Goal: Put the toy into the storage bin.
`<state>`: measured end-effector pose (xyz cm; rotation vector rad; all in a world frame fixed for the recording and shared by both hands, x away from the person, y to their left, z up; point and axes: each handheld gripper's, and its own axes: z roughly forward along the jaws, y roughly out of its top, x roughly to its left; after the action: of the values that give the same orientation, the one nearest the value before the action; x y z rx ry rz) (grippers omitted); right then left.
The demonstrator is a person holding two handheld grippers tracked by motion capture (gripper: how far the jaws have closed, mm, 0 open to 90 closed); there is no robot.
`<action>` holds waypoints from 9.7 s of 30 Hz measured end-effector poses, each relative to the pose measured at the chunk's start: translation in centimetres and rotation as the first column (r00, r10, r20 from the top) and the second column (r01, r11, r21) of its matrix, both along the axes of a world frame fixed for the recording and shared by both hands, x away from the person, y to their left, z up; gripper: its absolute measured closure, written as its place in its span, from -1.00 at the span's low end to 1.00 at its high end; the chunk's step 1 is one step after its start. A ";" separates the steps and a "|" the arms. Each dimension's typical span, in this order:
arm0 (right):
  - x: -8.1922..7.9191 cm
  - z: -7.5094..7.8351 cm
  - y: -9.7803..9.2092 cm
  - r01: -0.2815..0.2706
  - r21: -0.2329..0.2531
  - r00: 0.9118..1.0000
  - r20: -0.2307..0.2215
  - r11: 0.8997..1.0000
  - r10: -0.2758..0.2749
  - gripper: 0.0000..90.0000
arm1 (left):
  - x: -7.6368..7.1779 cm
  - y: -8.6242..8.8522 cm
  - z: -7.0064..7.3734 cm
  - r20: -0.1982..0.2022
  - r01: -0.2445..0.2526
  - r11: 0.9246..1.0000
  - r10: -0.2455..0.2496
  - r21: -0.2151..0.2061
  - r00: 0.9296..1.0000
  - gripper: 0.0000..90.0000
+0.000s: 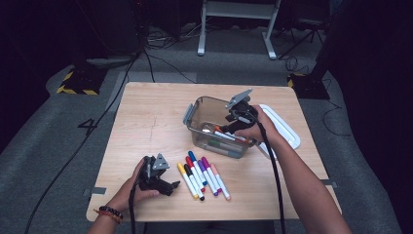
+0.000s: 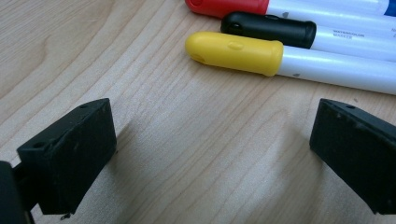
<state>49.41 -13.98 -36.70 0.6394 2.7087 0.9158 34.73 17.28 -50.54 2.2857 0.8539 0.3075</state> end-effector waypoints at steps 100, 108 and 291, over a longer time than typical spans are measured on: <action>-13.7 -6.7 -10.6 0.029 0.304 0.991 0.119 0.952 -0.068 0.66 | -0.3 -0.1 0.0 -0.002 -0.002 1.000 0.002 -0.001 1.000 -0.99; -14.5 -4.1 -12.9 0.041 0.373 0.980 0.167 0.927 -0.110 0.65 | -0.3 -0.1 0.0 -0.002 -0.002 1.000 0.002 0.000 1.000 -0.99; -13.3 -8.1 -9.8 -0.018 0.243 0.998 0.055 0.970 0.005 0.66 | -0.3 -0.1 0.0 -0.003 -0.005 1.000 0.005 -0.001 1.000 -0.99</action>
<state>36.09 -23.78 -44.84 0.6338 2.5767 1.2629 34.45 17.15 -50.55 2.2835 0.8613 0.3064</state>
